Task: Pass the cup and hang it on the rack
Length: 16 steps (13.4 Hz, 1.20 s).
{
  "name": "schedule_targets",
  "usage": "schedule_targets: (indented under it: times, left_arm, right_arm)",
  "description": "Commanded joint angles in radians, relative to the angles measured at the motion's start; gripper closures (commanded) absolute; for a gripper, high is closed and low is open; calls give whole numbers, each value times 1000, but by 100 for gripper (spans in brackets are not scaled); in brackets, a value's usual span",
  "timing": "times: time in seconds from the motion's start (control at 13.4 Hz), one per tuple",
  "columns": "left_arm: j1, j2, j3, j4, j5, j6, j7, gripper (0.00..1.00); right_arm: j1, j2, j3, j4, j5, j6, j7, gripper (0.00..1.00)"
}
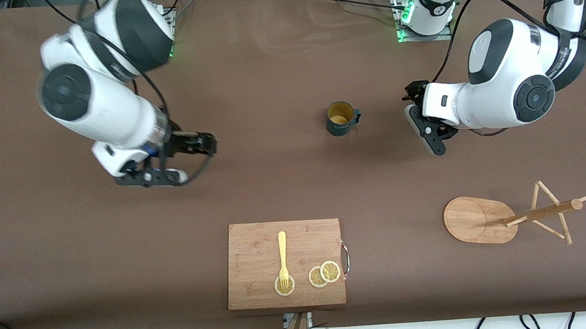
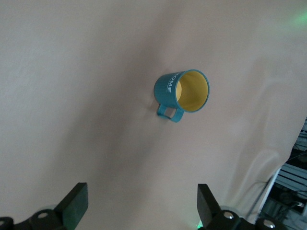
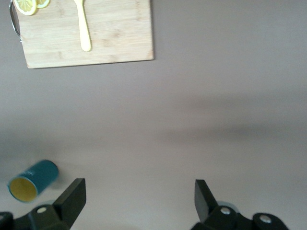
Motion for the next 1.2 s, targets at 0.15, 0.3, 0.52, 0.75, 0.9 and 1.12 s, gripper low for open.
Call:
schedule_targets:
  times: [0.15,0.3,0.52,0.75,0.9,1.12]
  left_arm:
    - [72,-86,4,-314,-292,291,470,0]
    - [72,-73,11,-394,-473,375,662,0]
    - [77,-40,11,-468,-651,452,891,0]
    - [80,-9,12,-535,-855,457,1147,0]
    - [84,2,12,-573,-933,472,1299,0]
    - [84,37,11,-630,-1088,472,1489,0]
  right_arm:
    - [16,-287,-121,-276,-102,-37,-228,0]
    - [-16,-298,-104,-273,-153,-45,-260,0]
    - [-298,-318,120,-271,-157,-63,-351,0]
    - [-425,-335,212,-273,-163,-88,-389,0]
    - [-524,-335,301,-270,-193,-85,-423,0]
    - [-567,-336,326,-270,-194,-85,-440,0]
